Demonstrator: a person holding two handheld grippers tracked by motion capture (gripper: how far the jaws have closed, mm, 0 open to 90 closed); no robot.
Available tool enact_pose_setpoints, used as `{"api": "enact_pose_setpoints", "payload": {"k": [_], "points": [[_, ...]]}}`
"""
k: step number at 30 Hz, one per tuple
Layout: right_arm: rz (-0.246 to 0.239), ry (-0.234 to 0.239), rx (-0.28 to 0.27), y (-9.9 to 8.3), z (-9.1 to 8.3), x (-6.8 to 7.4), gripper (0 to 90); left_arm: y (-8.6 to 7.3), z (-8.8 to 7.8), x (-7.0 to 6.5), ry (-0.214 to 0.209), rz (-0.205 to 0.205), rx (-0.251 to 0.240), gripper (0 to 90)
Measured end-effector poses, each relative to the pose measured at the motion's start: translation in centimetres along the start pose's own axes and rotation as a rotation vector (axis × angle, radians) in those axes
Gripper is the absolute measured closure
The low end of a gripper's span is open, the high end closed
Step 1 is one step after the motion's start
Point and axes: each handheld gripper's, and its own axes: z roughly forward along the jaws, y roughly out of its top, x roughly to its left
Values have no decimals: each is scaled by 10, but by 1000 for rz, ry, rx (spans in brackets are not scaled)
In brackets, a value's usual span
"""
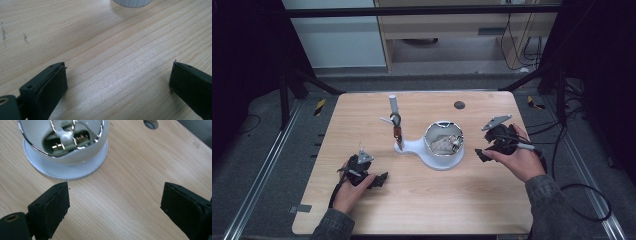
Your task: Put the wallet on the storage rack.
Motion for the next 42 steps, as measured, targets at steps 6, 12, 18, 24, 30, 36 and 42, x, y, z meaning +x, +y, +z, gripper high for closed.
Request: {"api": "enact_pose_setpoints", "payload": {"k": [6, 12, 18, 24, 30, 36, 42], "points": [[89, 1, -32, -27, 15, -3, 97, -1, 0, 1, -3, 1, -11, 0], [160, -13, -35, -49, 32, 0, 111, -1, 1, 1, -3, 1, -14, 0], [201, -4, -10, -69, 50, 2, 112, -2, 1, 1, -3, 1, -15, 0], [241, -3, -1, -82, 62, 1, 106, -2, 1, 1, -3, 1, -15, 0], [287, -1, -8, -92, 73, -1, 57, -2, 1, 1, -3, 1, -15, 0], [337, 0, -26, -94, 80, -4, 62, -2, 1, 1, -4, 0, -15, 0], [362, -14, -55, -98, 85, -1, 53, -2, 1, 1, -3, 1, -15, 0]]}}
